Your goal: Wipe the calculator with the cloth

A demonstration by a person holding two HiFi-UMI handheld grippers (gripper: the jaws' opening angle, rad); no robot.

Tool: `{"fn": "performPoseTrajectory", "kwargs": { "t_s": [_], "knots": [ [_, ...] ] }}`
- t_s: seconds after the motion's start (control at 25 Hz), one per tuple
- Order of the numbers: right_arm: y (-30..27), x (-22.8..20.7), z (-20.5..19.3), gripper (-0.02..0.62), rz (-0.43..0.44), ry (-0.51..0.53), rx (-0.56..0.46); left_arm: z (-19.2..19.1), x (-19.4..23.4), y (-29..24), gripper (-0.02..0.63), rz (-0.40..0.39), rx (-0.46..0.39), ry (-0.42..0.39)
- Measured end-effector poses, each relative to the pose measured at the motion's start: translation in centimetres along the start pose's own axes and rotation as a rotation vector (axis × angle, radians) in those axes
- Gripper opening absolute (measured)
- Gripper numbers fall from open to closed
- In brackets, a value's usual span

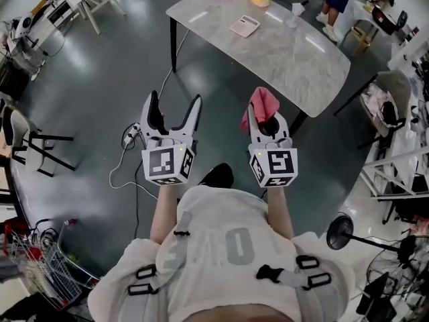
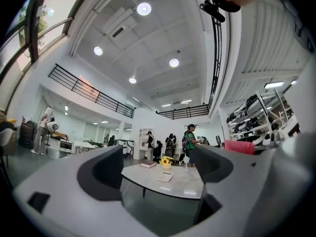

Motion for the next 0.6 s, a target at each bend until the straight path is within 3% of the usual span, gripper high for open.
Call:
{"fn": "performPoseTrajectory", "kwargs": {
  "t_s": [0.16,0.32,0.6],
  "knots": [
    [-0.4,0.1,-0.3,0.055,0.008,-0.011,0.006,0.0,0.2,-0.6,0.468,0.009,0.009,0.006],
    [-0.7,0.5,-0.4,0.055,0.022,-0.015,0.007,-1.2,-0.3,-0.8,0.474,-0.027,0.063,-0.004],
    [-1.5,0.8,-0.8,0.057,0.032,-0.005,0.015,-1.8,0.3,-1.5,0.479,-0.04,0.069,0.006]
  ]
}}
Point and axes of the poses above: the fingertips, and each gripper's own axes: y backward along the fingers, x to its left, z out of its top, the point moved 2 cm from there along y, backward along the fingers, and after that the axes turned 10 degrees about -y, right-handed, at the moved point
